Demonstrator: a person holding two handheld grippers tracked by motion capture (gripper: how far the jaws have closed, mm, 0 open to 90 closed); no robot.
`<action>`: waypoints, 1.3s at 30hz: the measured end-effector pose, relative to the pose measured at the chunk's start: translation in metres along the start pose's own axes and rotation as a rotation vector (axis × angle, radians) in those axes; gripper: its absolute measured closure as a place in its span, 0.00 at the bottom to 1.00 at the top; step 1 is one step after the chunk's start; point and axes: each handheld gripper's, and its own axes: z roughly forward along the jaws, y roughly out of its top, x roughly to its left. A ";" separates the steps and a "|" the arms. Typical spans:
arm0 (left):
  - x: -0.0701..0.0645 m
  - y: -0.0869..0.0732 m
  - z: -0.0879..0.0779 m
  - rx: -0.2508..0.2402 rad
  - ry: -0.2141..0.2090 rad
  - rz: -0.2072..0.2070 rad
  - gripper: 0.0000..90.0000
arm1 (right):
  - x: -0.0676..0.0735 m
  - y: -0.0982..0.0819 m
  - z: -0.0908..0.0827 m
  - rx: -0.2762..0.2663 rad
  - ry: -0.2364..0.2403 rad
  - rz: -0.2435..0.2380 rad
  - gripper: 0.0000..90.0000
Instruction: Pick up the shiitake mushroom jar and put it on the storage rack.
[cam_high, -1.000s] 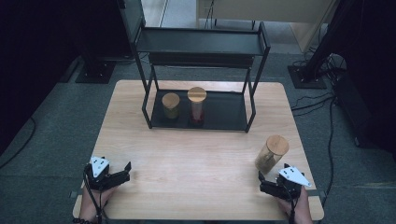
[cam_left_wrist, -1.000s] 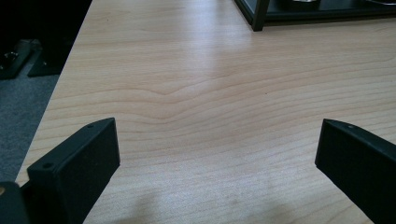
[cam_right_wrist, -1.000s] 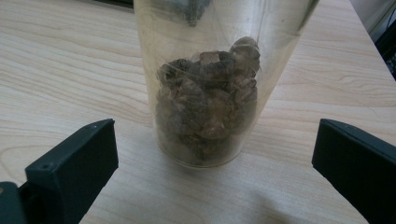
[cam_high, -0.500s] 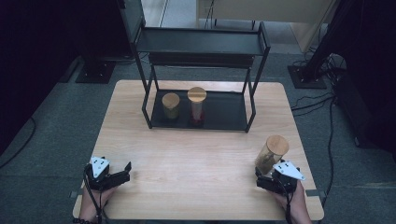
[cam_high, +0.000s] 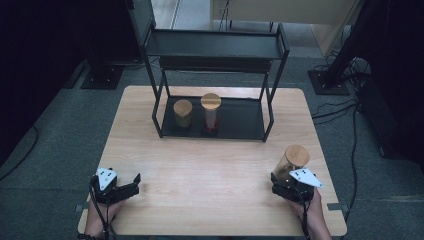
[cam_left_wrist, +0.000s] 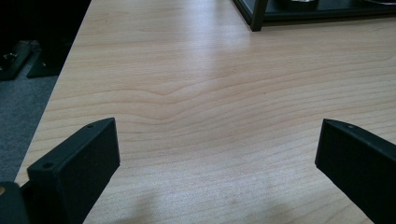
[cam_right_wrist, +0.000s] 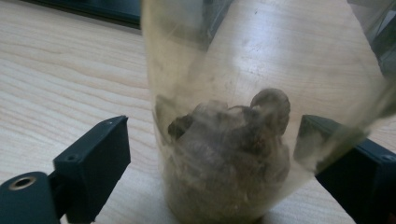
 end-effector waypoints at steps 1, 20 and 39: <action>0.000 0.000 0.000 0.000 0.000 0.000 0.00 | -0.001 0.001 0.001 -0.003 -0.002 0.002 0.13; 0.000 0.000 0.000 0.001 -0.001 0.000 0.00 | -0.004 0.010 0.005 -0.041 0.015 0.055 0.27; 0.000 0.000 0.000 -0.001 -0.004 -0.001 0.00 | 0.024 0.026 0.020 -0.051 0.069 0.034 0.27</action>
